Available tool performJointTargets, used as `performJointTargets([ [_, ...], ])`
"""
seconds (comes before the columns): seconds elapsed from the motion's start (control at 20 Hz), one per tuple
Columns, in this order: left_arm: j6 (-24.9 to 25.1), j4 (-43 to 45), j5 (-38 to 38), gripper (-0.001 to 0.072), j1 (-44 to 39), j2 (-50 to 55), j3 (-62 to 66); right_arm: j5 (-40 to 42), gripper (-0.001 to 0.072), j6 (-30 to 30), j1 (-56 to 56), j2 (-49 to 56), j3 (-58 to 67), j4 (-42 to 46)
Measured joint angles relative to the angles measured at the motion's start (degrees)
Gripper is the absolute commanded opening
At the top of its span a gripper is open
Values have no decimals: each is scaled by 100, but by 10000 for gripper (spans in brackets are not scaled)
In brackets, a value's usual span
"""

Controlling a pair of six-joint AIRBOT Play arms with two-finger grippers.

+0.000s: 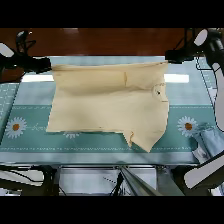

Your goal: Fold the shirts.

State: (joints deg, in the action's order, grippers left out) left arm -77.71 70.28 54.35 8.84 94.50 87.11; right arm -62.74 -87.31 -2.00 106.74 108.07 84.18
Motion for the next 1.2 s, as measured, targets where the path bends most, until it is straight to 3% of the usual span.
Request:
performJointTargets([
  [0.15, 37, 2, 33, 20, -11, 271, 0, -376, 17, -20, 0, 166, 0, -4],
  [0.5, 120, 369, 1808, 20, 79, 459, 70, -2389, 18, 103, 0, 153, 2, -11],
  [0.75, -9, 518, 2129, 24, 105, 673, 74, -2872, 24, -4, 20, 387, 2, -350],
  [0.8, -35, 522, 2181, 57, 109, 695, 79, -2931, 125, -35, 26, 417, 0, -407],
  [0.85, -52, 540, 2227, 140, 114, 715, 90, -2983, 247, -72, 37, 439, 2, -452],
  [0.95, -74, 568, 2275, 340, 136, 739, 181, -3136, 278, -55, 44, 468, 2, -498],
  [1.0, -79, 586, 2376, 401, 153, 741, 258, -3274, 342, 7, 44, 472, 2, -505],
  [1.2, -96, 564, 2975, 407, 328, 669, 699, -3617, 415, 186, -68, 321, 2, -197],
])
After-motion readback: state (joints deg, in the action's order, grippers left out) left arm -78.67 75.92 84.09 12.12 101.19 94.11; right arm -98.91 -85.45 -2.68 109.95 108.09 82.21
